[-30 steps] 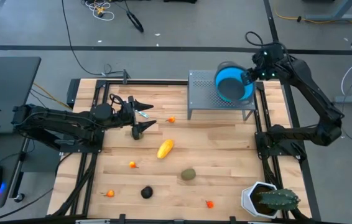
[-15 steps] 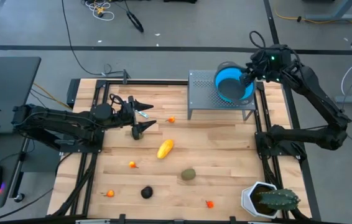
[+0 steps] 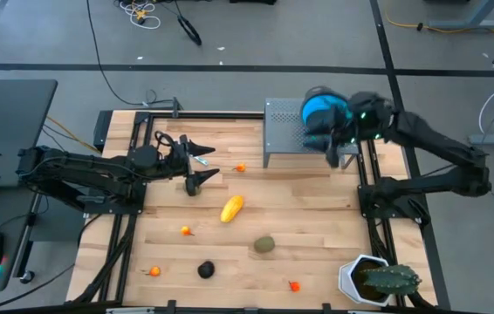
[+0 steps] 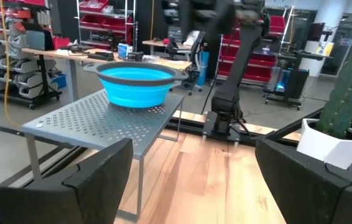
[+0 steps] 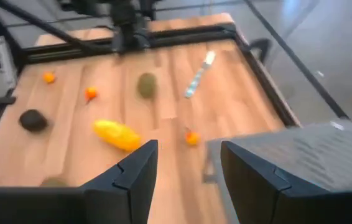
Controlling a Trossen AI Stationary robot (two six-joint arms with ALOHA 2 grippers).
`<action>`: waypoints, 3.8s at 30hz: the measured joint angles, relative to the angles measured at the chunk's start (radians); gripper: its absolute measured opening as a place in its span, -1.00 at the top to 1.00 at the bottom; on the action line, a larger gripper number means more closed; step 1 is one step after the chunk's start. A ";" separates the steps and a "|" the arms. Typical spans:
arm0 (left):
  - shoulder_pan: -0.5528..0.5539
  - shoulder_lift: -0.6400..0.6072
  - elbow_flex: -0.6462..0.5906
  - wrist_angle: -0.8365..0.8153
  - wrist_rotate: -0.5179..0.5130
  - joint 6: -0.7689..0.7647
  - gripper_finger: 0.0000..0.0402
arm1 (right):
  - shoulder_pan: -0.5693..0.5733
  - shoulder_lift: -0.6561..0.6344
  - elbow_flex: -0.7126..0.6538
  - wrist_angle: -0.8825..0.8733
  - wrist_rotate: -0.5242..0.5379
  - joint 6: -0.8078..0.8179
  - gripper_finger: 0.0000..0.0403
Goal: Pick & Place Fruit
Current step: Put the brown kiwi into the blue strainer bowl on the shelf
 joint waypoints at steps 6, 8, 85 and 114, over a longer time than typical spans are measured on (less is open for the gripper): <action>0.000 0.000 0.000 -0.006 -0.092 -0.022 -0.73 | 0.191 0.000 -0.138 0.262 0.132 0.000 0.08; 0.000 0.000 0.000 -0.007 -0.097 -0.022 -0.73 | 0.241 0.002 -0.174 0.309 0.158 -0.031 0.08; -0.004 0.001 0.000 -0.164 -0.045 -0.073 -0.73 | 0.775 0.814 -0.423 1.081 0.389 0.174 -0.73; -0.005 0.001 0.000 -0.155 -0.033 -0.092 -0.73 | 0.779 0.454 -0.423 0.856 0.791 0.159 -0.16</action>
